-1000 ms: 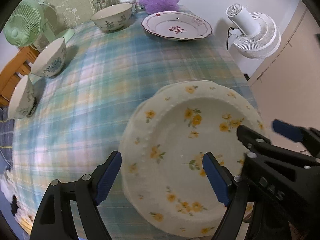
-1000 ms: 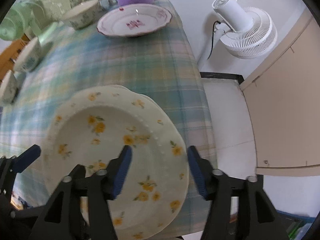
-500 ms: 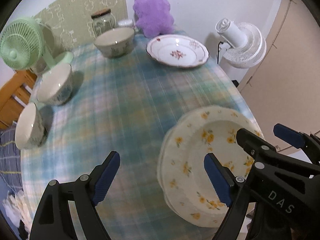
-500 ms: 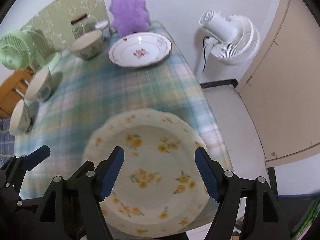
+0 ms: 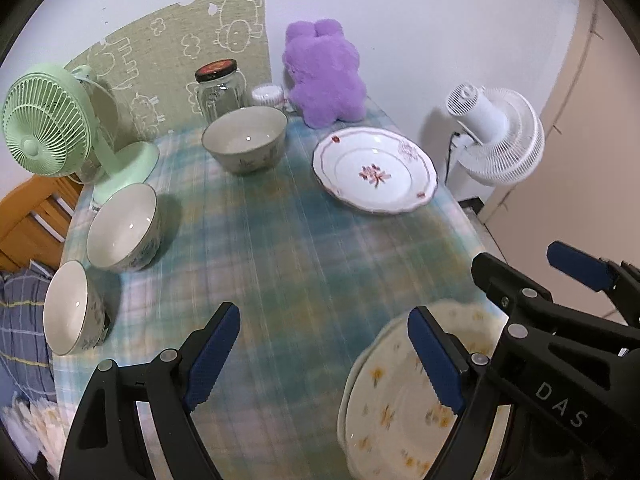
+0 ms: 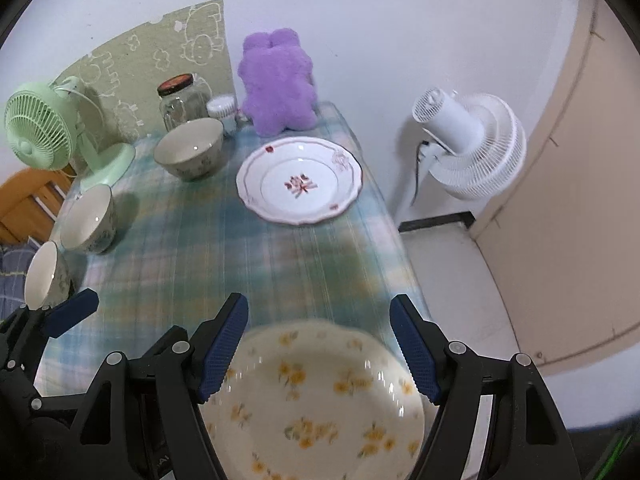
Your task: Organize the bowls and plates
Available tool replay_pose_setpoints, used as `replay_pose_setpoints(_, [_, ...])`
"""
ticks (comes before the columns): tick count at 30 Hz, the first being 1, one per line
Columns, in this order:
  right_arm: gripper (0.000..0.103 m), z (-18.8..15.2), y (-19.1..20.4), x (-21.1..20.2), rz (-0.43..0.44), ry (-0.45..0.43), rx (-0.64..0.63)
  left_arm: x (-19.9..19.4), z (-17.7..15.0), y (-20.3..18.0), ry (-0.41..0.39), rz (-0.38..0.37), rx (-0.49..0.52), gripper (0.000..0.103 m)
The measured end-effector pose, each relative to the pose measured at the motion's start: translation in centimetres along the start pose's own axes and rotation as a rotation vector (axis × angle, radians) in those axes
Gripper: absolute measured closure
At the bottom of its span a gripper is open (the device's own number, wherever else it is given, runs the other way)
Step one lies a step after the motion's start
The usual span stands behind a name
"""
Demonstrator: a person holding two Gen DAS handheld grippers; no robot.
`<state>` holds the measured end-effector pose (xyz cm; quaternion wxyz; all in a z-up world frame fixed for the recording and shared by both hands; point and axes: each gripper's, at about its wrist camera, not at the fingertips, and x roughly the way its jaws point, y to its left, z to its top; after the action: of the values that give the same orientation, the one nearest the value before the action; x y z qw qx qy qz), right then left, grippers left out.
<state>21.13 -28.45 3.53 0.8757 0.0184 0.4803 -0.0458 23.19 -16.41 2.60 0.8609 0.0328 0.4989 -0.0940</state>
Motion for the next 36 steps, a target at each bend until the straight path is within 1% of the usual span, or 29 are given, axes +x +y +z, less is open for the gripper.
replay_pose_setpoints(3, [0.027,1.8,-0.6,0.9,0.026,0.005,-0.012,0.7,1.6,-0.5,-0.014,0.021,-0.017,0.016])
replay_pose_setpoints(6, [0.027,3.8,-1.2,2.0,0.028,-0.003,-0.043,1.7,3.1,-1.1,-0.017,0.049,-0.038,0.016])
replay_pose_setpoints(9, [0.027,5.7,-1.9,3.5,0.048,0.000,-0.061,2.9,4.9,-1.7,-0.021,0.060,-0.062,0.016])
replay_pose_setpoints(12, [0.027,7.7,-2.8,5.1,0.070,-0.014,-0.072,4.4,6.6,-2.2,-0.027,0.086,-0.077,0.016])
replay_pose_setpoints(15, [0.027,9.2,-3.3,6.7,0.070,-0.029,-0.085,5.8,8.0,-2.6,-0.036,0.112,-0.099,0.016])
replay_pose_setpoints(20, [0.027,11.6,-4.2,10.1,0.090,-0.017,-0.088,8.9,9.9,-2.7,-0.018,0.137,-0.137,0.016])
replay_pose_setpoints(23, [0.027,12.8,-4.6,12.3,0.098,-0.009,-0.084,11.2,11.1,-2.5,-0.004,0.143,-0.142,0.017])
replay_pose_setpoints(24, [0.027,13.1,-4.6,13.1,0.101,-0.006,-0.082,11.8,11.3,-2.4,0.003,0.141,-0.144,0.018])
replay_pose_setpoints(28, [0.027,14.1,-5.0,16.0,0.114,0.016,-0.064,14.2,12.2,-2.0,0.026,0.149,-0.153,0.019])
replay_pose_setpoints(36, [0.027,14.9,-5.0,20.4,0.113,0.059,-0.037,18.1,12.9,-1.5,0.069,0.171,-0.161,0.019])
